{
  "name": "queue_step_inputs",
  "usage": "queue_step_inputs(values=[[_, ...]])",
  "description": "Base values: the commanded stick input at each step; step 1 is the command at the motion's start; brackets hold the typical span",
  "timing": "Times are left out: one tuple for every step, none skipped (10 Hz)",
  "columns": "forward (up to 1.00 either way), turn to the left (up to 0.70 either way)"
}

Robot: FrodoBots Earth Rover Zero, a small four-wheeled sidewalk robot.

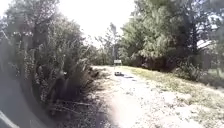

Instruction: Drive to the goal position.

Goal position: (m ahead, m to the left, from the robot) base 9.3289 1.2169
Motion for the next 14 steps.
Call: queue_step_inputs(values=[[0.63, 0.00], [0.80, 0.00], [0.81, 0.00], [0.80, -0.32], [0.80, -0.32], [0.80, -0.32], [0.80, -0.32], [0.80, -0.32], [0.80, -0.32], [0.80, -0.32], [0.80, -0.32], [0.80, -0.32], [0.80, -0.32], [0.80, -0.31]])
